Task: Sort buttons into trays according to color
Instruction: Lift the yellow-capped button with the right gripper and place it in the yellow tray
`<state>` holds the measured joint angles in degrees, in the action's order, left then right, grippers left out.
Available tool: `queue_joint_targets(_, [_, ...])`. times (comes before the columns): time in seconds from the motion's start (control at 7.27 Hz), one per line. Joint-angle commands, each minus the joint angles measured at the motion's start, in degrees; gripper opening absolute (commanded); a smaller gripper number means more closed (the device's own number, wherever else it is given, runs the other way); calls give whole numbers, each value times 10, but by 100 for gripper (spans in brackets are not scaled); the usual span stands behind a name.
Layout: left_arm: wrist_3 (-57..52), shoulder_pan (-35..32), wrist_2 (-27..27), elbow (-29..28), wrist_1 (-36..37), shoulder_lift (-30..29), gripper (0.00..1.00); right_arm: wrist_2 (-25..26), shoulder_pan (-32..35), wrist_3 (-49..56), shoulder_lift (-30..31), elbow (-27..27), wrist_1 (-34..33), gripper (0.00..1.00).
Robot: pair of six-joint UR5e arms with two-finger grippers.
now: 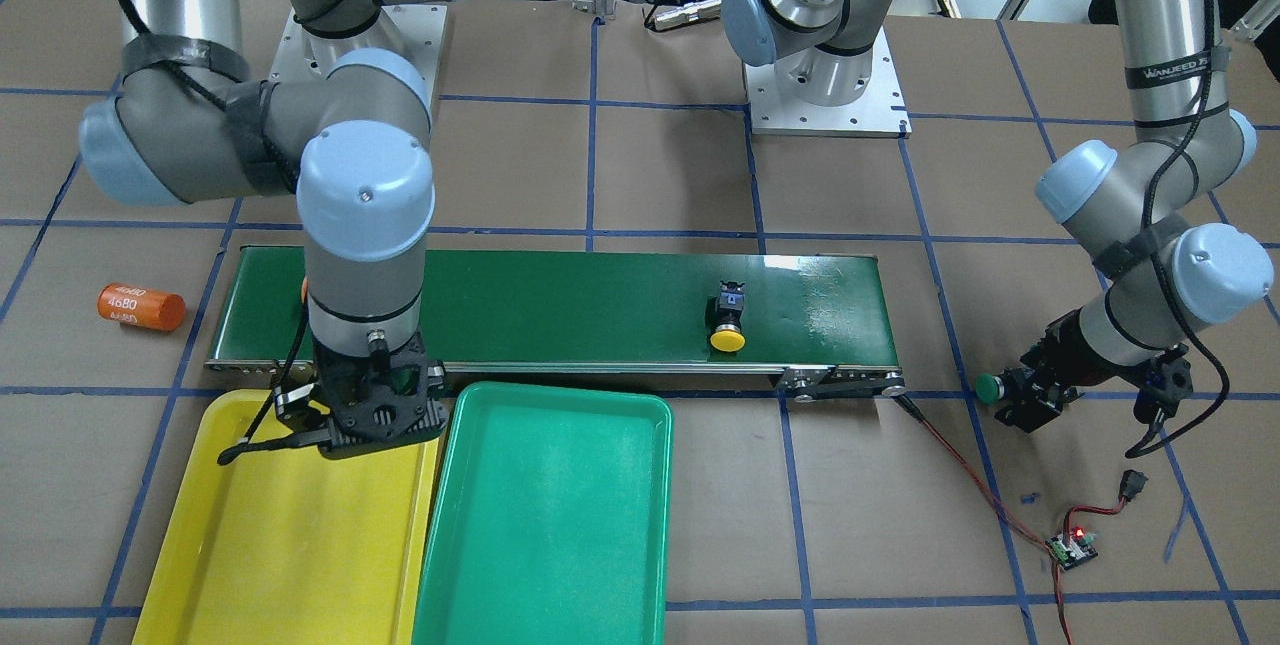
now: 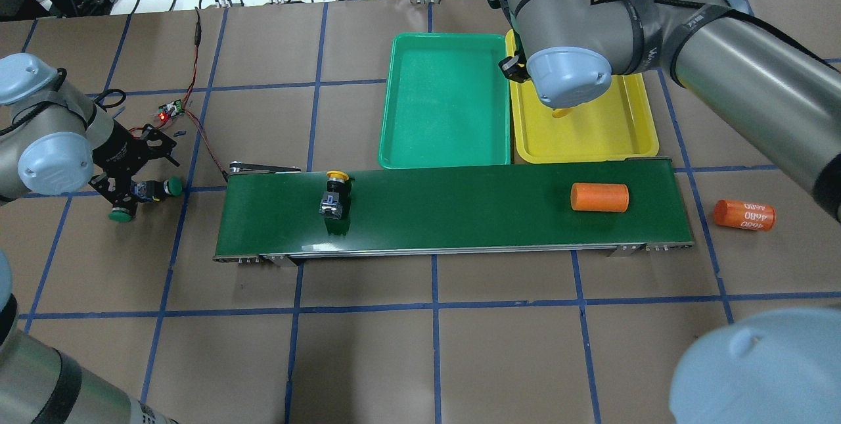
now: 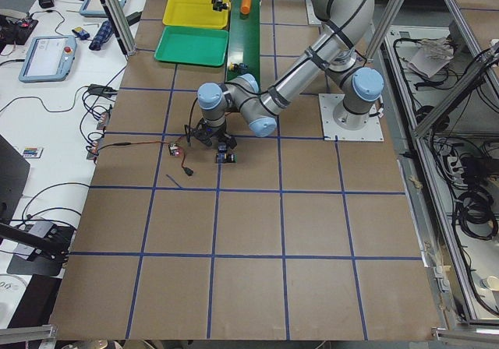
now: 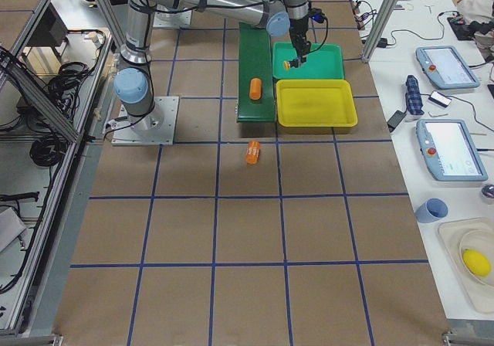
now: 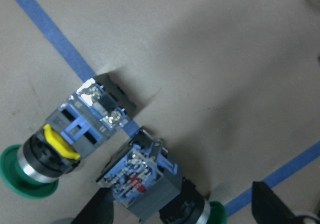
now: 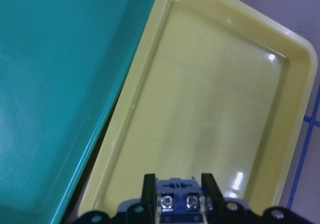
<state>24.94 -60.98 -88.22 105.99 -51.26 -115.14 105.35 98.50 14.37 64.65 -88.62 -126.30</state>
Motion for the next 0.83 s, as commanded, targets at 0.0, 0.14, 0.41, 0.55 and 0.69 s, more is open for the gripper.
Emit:
queue_joint_targets(0.0, [5, 4, 8, 6, -1, -4, 100, 3, -23, 50, -64, 1, -91, 0])
queue_joint_targets(0.14, [22, 5, 6, 6, -5, -3, 100, -2, -38, 50, -68, 0, -90, 19])
queue_joint_targets(0.41, [25, 4, 0, -2, -22, 5, 100, -29, -46, 37, -86, -6, -120, 95])
queue_joint_targets(0.55, [25, 4, -1, -3, -23, 5, 100, -54, -46, 31, -87, -7, -126, 100])
queue_joint_targets(0.69, [26, 2, 0, -3, -24, 6, 100, -56, -45, 31, -87, -8, -124, 100])
